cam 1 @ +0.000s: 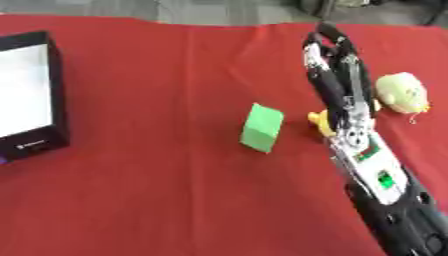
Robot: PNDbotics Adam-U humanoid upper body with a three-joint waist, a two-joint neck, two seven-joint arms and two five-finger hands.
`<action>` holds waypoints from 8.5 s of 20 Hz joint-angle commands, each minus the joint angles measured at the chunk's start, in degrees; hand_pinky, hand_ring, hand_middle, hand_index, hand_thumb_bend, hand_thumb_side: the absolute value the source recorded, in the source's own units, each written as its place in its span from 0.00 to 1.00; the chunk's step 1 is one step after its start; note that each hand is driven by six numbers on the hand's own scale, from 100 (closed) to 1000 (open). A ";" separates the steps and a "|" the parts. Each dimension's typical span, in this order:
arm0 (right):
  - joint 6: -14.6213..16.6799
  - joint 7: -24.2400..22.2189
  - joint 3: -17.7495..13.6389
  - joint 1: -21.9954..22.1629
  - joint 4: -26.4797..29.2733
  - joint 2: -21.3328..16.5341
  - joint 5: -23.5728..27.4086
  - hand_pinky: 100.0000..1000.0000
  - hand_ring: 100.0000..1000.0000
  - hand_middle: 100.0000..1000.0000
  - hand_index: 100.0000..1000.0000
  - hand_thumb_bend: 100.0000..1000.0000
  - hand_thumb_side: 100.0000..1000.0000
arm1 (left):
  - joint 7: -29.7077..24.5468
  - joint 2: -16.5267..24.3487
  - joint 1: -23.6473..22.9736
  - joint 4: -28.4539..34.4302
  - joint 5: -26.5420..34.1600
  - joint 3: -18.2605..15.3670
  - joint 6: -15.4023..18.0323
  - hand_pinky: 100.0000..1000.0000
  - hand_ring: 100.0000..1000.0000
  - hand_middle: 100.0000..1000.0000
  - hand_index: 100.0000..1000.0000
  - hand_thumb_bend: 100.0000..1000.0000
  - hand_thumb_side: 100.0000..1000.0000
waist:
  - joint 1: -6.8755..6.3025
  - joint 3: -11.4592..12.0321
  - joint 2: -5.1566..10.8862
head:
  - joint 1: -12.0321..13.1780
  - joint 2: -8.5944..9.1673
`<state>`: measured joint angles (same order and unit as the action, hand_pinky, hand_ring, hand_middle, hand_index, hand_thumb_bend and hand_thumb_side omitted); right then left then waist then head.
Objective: Pick up the objects with one hand, pass them to the other hand, and then place them into the box on the other side of the table.
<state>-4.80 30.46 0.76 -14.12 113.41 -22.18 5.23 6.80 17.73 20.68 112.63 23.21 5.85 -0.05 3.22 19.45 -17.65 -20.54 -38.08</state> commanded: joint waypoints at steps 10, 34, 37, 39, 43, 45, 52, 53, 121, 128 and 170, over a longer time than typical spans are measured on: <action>-0.06 -0.67 -0.46 -0.25 1.18 -0.85 -0.52 0.77 0.80 0.85 0.83 0.00 0.50 | 0.07 0.63 0.59 1.34 -0.03 -0.05 0.04 0.89 0.75 0.80 0.83 0.08 0.75 | -0.43 -0.20 1.79 | 0.62 0.41; -0.04 -2.37 -1.23 1.83 1.18 -7.73 -0.95 0.78 0.82 0.88 0.86 0.00 0.39 | 0.26 1.34 0.07 1.42 -0.12 -0.39 0.16 0.89 0.74 0.79 0.83 0.08 0.74 | 0.53 -0.09 2.69 | -3.02 -2.17; -1.21 -4.59 -1.47 5.21 1.18 -14.08 -1.42 0.79 0.83 0.89 0.87 0.00 0.36 | 0.35 1.94 -0.20 1.33 -0.36 -0.47 0.20 0.89 0.74 0.79 0.83 0.08 0.74 | 1.08 -0.50 2.92 | -1.68 -2.31; -2.48 -6.40 -1.80 7.46 1.18 -18.57 -1.08 0.79 0.84 0.90 0.88 0.00 0.36 | 0.38 2.34 -0.37 1.28 -0.52 -0.52 0.23 0.89 0.74 0.79 0.83 0.08 0.74 | 1.38 -0.77 3.04 | -0.28 -2.14; -5.55 -11.96 -3.00 11.51 1.18 -27.31 1.57 0.81 0.85 0.90 0.89 0.00 0.40 | 0.43 3.01 -0.60 1.27 -0.82 -0.63 0.30 0.89 0.74 0.79 0.83 0.08 0.74 | 1.84 -1.22 3.19 | 1.81 -1.35; -7.05 -16.09 -3.64 13.06 1.18 -31.87 2.34 0.82 0.86 0.91 0.90 0.00 0.38 | 0.48 3.36 -0.80 1.22 -0.95 -0.68 0.29 0.89 0.74 0.79 0.83 0.08 0.75 | 2.06 -1.48 3.25 | 2.26 -1.07; -10.98 -28.85 -5.64 13.28 1.18 -40.39 1.68 0.85 0.88 0.91 0.90 0.07 0.36 | 0.27 3.69 -0.99 1.13 -1.21 -0.65 0.17 0.89 0.74 0.79 0.83 0.08 0.75 | 2.24 -1.73 3.31 | 2.36 -0.35; -11.23 -31.00 -5.92 13.06 1.18 -41.23 1.09 0.86 0.89 0.91 0.91 0.09 0.33 | 0.30 3.74 -1.03 1.12 -1.22 -0.67 0.17 0.89 0.74 0.79 0.83 0.08 0.75 | 2.25 -1.79 3.31 | 2.36 -0.32; -19.64 -54.32 2.03 8.73 -11.22 -39.53 -36.26 0.83 0.79 0.64 0.68 0.29 0.00 | 0.08 3.08 0.14 1.80 -1.01 -0.67 -0.06 0.89 0.74 0.79 0.82 0.08 0.75 | 2.35 0.52 1.15 | 0.05 0.93; -18.60 -44.93 1.63 10.42 -8.87 -39.22 -27.22 0.77 0.68 0.48 0.51 0.08 0.00 | -0.02 3.10 0.15 1.75 -1.05 -0.66 -0.12 0.90 0.73 0.78 0.82 0.08 0.75 | 2.44 0.49 1.31 | 0.35 0.99; -12.15 -6.71 12.59 -6.10 1.18 -9.04 -4.91 0.66 0.50 0.40 0.38 0.00 0.00 | -11.00 21.37 20.84 1.97 -2.53 5.81 -5.11 0.88 0.74 0.77 0.81 0.00 0.64 | -0.50 -0.62 3.75 | -0.37 -1.16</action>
<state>-17.50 23.35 12.97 -19.47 113.44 -31.33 0.94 -3.09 36.71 40.51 113.59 21.18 11.55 -4.53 3.12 18.82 -15.26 -20.78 -39.18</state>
